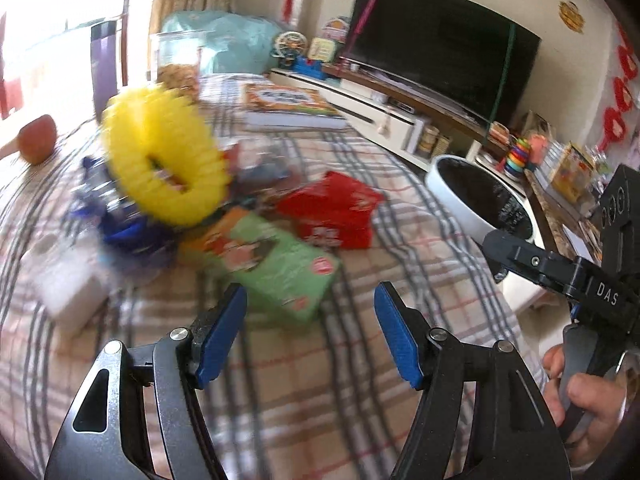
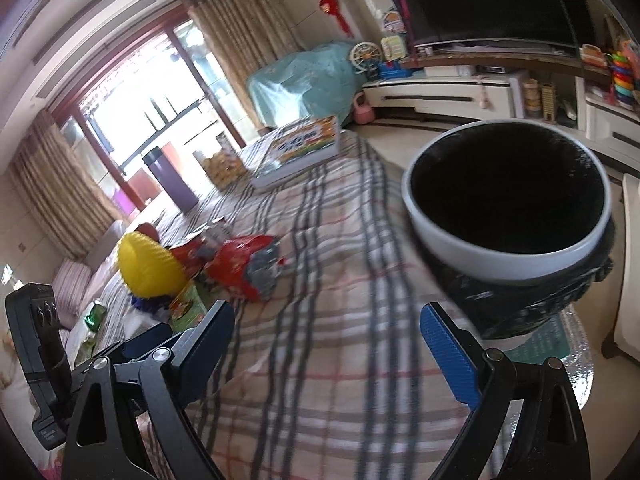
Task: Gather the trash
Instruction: 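Move both open tools back toward the trash on the bed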
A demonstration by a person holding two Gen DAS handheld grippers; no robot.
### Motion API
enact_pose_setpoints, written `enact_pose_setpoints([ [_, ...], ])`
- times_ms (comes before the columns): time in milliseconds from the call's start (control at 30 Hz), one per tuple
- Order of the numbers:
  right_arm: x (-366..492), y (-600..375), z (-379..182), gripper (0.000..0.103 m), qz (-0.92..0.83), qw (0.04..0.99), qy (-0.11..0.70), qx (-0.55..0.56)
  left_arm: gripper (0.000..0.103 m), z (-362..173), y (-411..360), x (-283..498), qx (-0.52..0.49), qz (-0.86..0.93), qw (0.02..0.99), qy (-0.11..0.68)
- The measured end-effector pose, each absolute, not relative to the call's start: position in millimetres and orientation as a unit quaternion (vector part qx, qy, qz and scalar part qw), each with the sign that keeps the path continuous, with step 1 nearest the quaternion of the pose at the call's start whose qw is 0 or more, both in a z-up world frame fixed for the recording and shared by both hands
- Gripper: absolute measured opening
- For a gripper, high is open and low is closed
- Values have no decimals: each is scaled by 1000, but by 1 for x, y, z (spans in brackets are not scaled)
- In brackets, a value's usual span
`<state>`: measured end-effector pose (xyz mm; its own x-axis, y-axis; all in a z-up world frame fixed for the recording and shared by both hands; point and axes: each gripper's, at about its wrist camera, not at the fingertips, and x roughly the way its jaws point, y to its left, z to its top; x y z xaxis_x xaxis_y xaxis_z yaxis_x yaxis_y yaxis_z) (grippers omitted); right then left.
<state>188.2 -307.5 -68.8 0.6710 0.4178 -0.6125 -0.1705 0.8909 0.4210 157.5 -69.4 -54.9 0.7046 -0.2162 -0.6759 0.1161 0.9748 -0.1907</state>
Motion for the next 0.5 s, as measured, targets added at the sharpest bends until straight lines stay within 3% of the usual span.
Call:
enact_pose_setpoints([
  [500,185,-234,-75,95,251,878,385,132,69,-64,25,131,-127,13,921,367],
])
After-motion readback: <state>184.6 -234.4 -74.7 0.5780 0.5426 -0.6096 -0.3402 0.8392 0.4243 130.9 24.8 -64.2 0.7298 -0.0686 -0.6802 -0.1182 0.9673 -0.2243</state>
